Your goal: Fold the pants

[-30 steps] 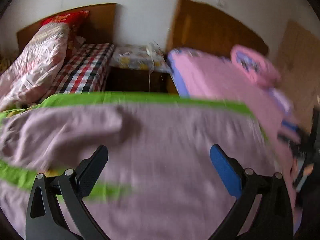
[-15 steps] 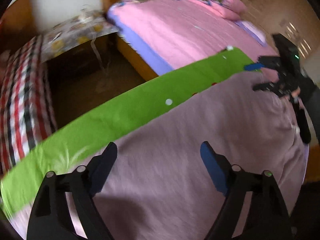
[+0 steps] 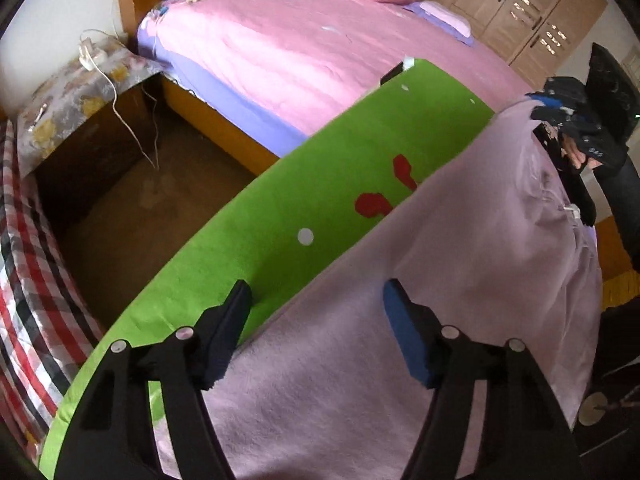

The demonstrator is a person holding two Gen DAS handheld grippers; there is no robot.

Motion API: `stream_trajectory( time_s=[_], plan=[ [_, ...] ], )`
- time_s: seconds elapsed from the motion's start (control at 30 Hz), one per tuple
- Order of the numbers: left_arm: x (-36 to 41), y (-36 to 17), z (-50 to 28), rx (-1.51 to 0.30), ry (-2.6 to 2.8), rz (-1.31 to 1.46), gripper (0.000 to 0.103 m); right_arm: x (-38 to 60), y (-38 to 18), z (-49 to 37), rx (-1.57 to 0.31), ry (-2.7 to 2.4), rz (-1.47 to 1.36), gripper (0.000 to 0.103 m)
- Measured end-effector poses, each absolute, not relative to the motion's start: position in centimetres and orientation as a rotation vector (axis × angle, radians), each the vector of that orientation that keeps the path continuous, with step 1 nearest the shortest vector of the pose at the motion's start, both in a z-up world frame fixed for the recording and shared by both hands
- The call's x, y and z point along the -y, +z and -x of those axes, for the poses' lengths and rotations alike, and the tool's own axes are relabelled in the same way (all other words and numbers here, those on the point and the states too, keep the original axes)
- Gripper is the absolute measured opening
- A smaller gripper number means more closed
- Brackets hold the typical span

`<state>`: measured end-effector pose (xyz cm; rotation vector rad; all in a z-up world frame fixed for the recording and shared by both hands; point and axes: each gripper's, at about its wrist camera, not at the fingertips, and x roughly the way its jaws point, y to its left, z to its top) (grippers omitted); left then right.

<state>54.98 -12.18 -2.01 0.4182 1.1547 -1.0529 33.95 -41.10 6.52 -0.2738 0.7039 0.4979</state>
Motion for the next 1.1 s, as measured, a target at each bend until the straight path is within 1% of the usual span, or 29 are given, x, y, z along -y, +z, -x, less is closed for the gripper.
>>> stream_trajectory(
  time_s=[0.03, 0.07, 0.1, 0.13, 0.17, 0.3, 0.37, 0.47, 0.5, 0.6, 0.67, 0.77, 0.87, 1.03, 1.1],
  plan=[
    [12.0, -2.0, -54.9, -1.159, -1.060, -0.400, 0.056, 40.8, 6.6, -33.6, -0.703, 0.484, 0.279, 0.013],
    [11.9, -1.9, -54.8, -1.161, -1.068, -0.384, 0.035, 40.6, 6.6, -33.6, -0.706, 0.475, 0.281, 0.013],
    [11.7, -1.6, -54.4, -1.147, -1.065, -0.382, 0.029, 40.5, 6.6, -33.8, -0.710, 0.455, 0.280, 0.013],
    [11.6, -1.2, -53.6, -1.115, -1.044, -0.405, 0.020, 40.2, 6.6, -34.0, -0.712, 0.441, 0.275, 0.013],
    [11.5, -0.8, -52.8, -1.093, -1.019, -0.433, 0.015, 40.2, 6.7, -34.0, -0.712, 0.426, 0.274, 0.013],
    [11.2, 2.9, -48.5, -0.933, -0.881, -0.525, 0.010, 39.7, 7.5, -33.0, -0.695, 0.350, 0.275, 0.013],
    [11.3, 5.8, -45.0, -0.810, -0.796, -0.606, 0.010, 39.5, 8.6, -31.3, -0.660, 0.313, 0.283, 0.012],
    [10.9, 10.3, -38.9, -0.636, -0.698, -0.680, 0.010, 38.8, 11.9, -26.1, -0.558, 0.270, 0.270, 0.012],
    [10.4, 12.0, -35.6, -0.562, -0.670, -0.706, 0.010, 38.5, 12.6, -24.4, -0.530, 0.264, 0.270, 0.012],
    [9.1, 14.2, -28.1, -0.428, -0.613, -0.756, 0.010, 37.8, 14.2, -17.5, -0.448, 0.261, 0.256, 0.011],
    [8.1, 14.5, -22.2, -0.354, -0.596, -0.781, 0.010, 37.3, 14.0, -13.2, -0.422, 0.247, 0.256, 0.011],
    [7.2, 12.6, -14.6, -0.320, -0.603, -0.775, 0.010, 36.9, 11.6, -7.6, -0.440, 0.249, 0.198, 0.011],
    [6.5, 7.9, -9.8, -0.386, -0.631, -0.750, 0.010, 36.4, 7.3, -4.2, -0.514, 0.246, 0.157, 0.011],
    [6.2, 0.5, -7.6, -0.574, -0.656, -0.661, 0.011, 36.0, 1.5, -0.8, -0.634, 0.231, 0.048, 0.012],
    [6.1, -1.4, -7.9, -0.631, -0.657, -0.617, 0.013, 36.2, 0.1, -0.6, -0.672, 0.224, -0.003, 0.019]
  ],
)
